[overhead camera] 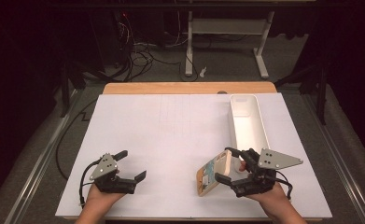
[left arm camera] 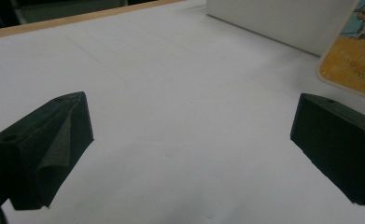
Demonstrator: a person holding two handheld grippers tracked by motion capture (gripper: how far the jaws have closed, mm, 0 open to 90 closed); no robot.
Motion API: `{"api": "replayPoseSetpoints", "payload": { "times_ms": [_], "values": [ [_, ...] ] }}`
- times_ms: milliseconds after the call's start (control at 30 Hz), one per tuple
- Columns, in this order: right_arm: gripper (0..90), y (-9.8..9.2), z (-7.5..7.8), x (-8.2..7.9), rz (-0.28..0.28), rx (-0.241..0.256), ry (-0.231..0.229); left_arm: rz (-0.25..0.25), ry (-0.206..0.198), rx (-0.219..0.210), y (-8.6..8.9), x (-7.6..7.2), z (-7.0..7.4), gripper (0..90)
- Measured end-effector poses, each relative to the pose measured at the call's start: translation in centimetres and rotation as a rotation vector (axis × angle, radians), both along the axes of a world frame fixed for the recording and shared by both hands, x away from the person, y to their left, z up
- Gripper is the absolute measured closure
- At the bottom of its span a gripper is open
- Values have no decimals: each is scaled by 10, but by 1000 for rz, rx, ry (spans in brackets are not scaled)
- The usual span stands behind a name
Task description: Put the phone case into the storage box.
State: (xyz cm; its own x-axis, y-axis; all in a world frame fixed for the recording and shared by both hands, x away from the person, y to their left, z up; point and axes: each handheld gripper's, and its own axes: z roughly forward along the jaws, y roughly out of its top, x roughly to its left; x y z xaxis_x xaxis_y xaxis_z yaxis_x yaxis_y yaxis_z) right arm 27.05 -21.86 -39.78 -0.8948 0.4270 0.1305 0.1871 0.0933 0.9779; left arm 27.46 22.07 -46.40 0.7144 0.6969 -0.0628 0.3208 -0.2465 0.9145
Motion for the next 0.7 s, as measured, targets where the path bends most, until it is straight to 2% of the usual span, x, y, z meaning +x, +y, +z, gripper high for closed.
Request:
{"api": "replayPoseSetpoints", "payload": {
  "times_ms": [67,167,267,467,700],
  "values": [
    [130,-1,0,0,-2,0,0,22,-10,15,2,0,-1,4],
    [130,-2,0,2,-15,-6,-5,37,-10,-1,6,0,-1,3],
    [130,-4,0,2,-25,-14,-9,22,-19,2,6,-1,-1,8],
    [130,-7,0,3,-44,-29,-15,31,-36,-16,3,-1,-1,3],
    [130,-12,0,3,-84,-48,-30,15,-38,4,-1,-2,-2,3]
  ]
}}
